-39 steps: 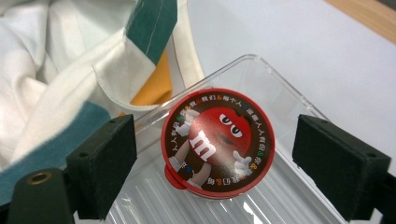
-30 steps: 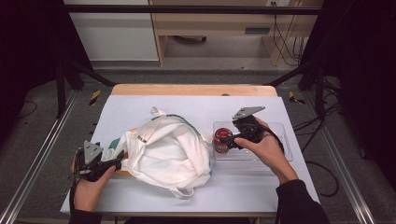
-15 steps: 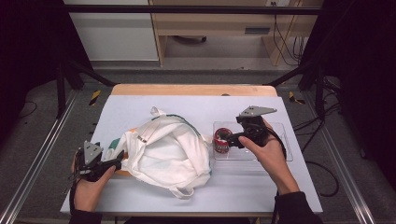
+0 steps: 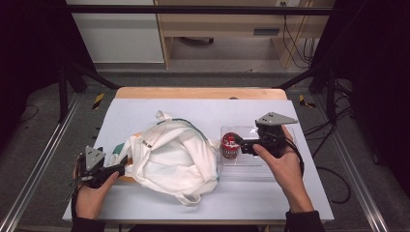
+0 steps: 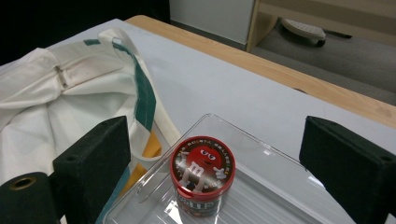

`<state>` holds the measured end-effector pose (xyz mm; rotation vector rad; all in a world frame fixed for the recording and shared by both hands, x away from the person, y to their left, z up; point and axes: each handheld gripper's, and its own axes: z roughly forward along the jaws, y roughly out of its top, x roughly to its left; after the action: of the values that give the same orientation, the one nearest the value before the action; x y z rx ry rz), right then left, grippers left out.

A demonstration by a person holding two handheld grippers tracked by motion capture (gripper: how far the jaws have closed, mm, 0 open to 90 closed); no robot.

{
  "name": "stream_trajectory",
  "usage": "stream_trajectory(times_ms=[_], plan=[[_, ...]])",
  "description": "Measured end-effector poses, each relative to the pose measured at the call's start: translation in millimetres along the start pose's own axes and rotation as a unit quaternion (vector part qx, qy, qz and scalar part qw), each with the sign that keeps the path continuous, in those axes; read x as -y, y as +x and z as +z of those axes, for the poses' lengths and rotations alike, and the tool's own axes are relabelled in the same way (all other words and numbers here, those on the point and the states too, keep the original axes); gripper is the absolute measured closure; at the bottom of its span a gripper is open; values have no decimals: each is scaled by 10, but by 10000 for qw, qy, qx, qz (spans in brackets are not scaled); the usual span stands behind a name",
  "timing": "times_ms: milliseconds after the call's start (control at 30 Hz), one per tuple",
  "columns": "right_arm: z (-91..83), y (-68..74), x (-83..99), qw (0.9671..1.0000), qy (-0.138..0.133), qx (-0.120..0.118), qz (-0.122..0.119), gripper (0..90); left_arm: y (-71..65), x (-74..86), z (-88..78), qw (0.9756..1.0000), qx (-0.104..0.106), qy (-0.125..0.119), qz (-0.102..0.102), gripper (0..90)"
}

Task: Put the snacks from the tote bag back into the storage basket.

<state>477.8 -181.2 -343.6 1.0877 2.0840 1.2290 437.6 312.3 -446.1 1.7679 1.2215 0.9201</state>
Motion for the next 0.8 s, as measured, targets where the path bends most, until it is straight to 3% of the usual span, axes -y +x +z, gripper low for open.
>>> stream_trajectory(times_ms=[433,800], plan=[[-302,-112,68,9987,-218,454,108,65,41,-6,-24,9999,-28,-92,-53,83],[-488,-216,183,9976,-230,634,157,61,68,0,-26,9999,-43,-98,-85,80]])
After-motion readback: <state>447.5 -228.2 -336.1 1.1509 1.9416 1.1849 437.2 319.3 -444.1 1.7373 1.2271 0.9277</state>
